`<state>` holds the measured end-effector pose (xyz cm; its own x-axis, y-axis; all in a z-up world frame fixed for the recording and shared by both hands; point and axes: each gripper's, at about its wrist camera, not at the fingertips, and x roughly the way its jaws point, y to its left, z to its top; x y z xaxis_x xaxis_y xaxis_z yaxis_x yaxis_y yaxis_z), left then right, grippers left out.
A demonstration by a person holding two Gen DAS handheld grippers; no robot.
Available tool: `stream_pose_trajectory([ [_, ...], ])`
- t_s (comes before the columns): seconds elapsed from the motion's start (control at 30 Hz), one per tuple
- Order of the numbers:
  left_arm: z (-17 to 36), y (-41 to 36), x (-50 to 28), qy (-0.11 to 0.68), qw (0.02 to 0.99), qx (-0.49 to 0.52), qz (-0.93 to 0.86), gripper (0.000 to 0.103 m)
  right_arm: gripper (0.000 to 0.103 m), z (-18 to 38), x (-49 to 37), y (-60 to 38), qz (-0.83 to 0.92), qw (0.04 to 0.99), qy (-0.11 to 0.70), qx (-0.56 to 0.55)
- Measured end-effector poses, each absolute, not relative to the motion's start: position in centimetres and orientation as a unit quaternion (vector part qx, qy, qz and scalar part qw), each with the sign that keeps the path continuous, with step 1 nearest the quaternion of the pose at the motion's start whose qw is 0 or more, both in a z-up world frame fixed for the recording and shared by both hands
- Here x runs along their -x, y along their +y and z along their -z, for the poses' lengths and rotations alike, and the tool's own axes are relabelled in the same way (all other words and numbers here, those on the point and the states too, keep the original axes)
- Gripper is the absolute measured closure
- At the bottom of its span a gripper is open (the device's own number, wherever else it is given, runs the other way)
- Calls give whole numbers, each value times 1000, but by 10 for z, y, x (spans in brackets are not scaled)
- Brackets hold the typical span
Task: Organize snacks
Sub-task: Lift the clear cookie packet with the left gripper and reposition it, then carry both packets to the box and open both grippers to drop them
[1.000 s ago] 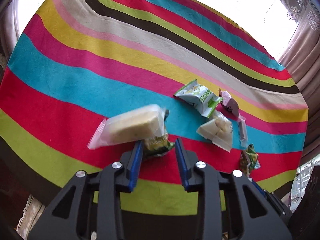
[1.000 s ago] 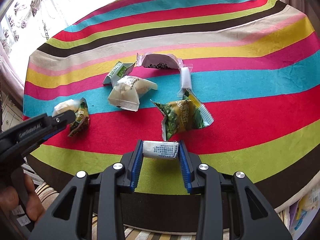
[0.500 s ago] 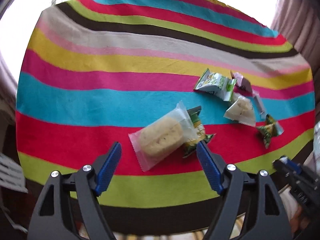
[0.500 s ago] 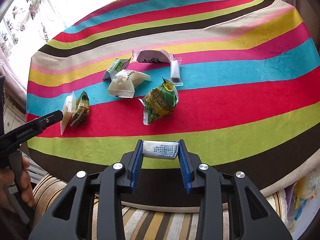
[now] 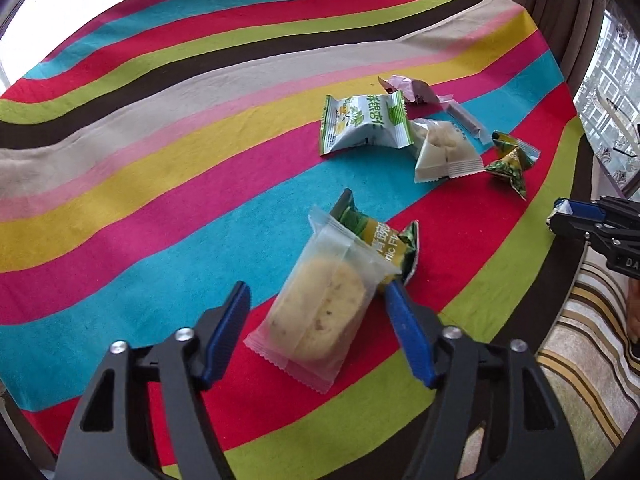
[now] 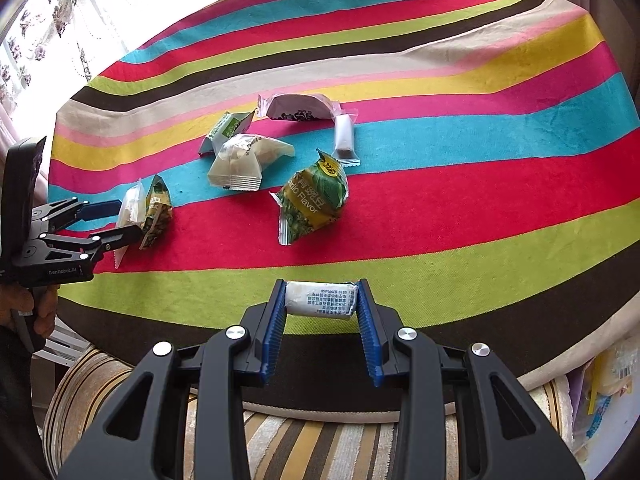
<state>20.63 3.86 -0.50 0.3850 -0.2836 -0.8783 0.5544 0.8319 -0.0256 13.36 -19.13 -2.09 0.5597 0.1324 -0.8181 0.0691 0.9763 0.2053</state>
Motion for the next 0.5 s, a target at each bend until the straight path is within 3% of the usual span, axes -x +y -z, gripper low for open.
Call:
stream_pose_trajectory([
  [0.1, 11, 41, -198, 500, 822, -138, 236, 61, 68, 22, -134, -191, -19, 876, 471, -106],
  [0.33, 11, 30, -173, 522, 818, -95, 224, 64, 68, 21, -132, -189, -23, 877, 470, -96],
  [0.4, 13, 26, -166, 530, 814, -74, 227, 56, 68, 19, -128, -189, -23, 878, 469, -92],
  [0.43, 13, 25, -163, 528, 816, -69, 226, 47, 68, 18, -126, -189, -22, 878, 469, -92],
  [0.5, 14, 22, -161, 523, 821, -70, 219, 45, 68, 17, -122, -192, -21, 879, 468, -91],
])
